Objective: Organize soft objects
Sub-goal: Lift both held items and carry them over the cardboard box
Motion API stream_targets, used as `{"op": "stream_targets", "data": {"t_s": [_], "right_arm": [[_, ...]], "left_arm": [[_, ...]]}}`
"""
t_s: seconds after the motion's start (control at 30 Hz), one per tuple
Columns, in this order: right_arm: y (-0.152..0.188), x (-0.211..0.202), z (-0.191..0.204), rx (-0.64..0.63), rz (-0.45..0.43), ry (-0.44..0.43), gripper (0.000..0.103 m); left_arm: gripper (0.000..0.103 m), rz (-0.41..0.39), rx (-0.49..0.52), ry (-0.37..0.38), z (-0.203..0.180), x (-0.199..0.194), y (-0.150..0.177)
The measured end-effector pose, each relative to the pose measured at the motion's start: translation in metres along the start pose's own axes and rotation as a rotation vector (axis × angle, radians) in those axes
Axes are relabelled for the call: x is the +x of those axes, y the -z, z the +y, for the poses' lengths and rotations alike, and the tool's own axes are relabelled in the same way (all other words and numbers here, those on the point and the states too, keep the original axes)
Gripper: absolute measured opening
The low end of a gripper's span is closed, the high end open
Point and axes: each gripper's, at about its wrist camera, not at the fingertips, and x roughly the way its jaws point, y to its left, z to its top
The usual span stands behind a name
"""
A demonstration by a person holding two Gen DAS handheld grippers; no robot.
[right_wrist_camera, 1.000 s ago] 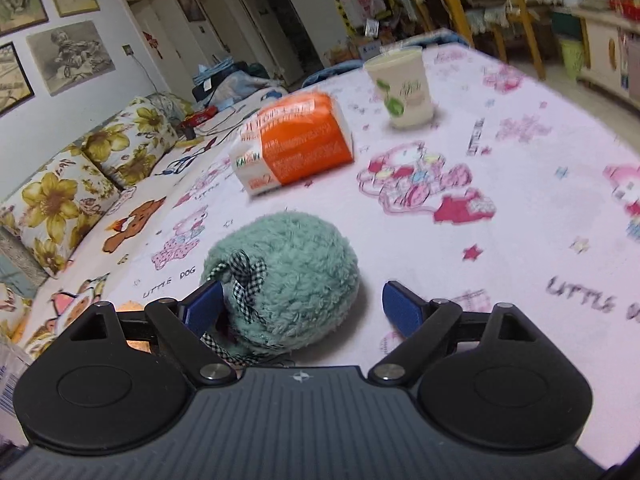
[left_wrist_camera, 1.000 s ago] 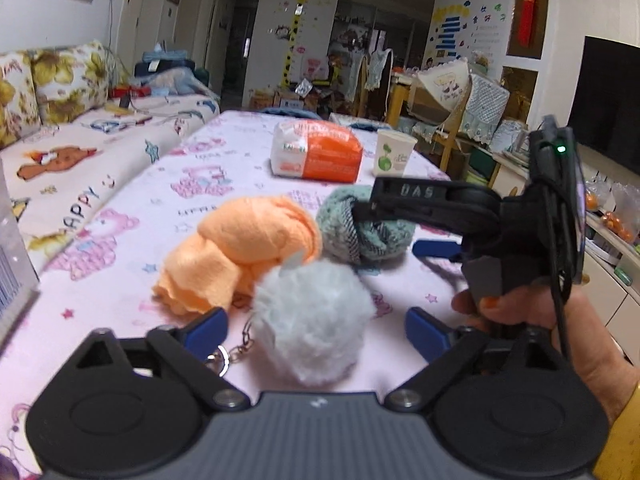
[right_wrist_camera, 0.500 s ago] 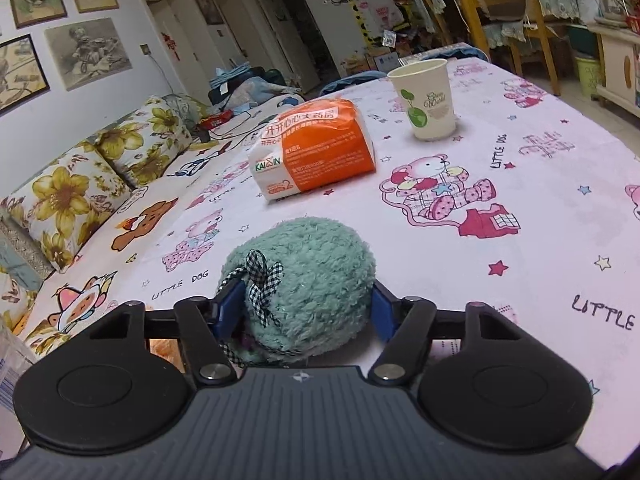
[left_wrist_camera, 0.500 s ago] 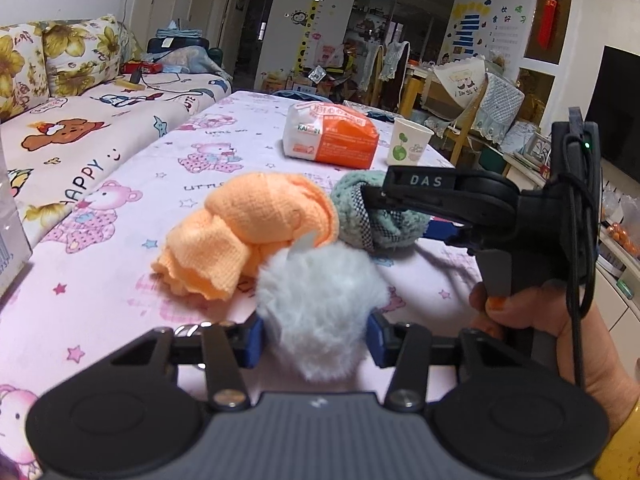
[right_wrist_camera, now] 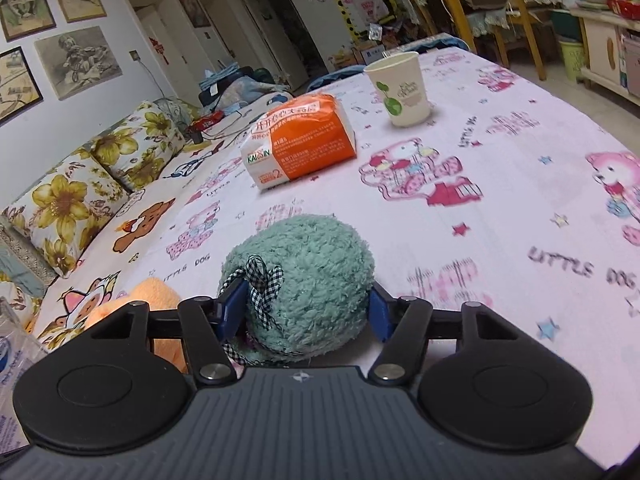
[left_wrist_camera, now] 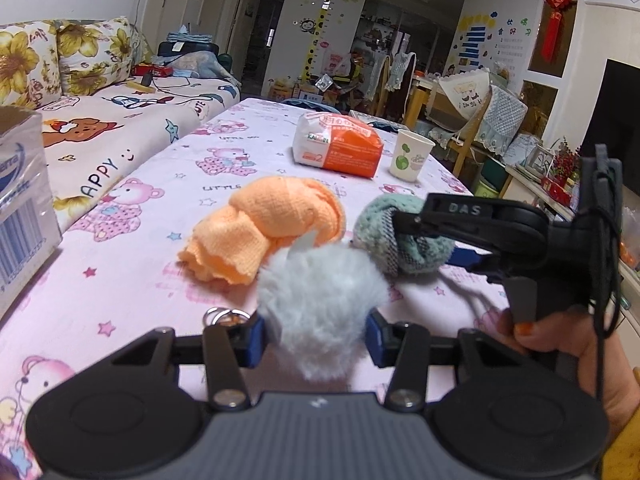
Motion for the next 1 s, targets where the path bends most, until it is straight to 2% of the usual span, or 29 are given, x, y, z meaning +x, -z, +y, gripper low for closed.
{"op": "stream_targets", "data": {"t_s": [0.37,1.0], "right_arm": [[0.011,-0.029,0.002,0.003,0.033,0.044,0.076],[0.025,-0.069,0.002,-0.010,-0.005,0.116,0.076]], "left_arm": [[0.047,-0.005,-0.014,0.002,0.000,-0.017,0.007],[0.047,-0.041,0.061,0.008,-0.015,-0.065,0.027]]}}
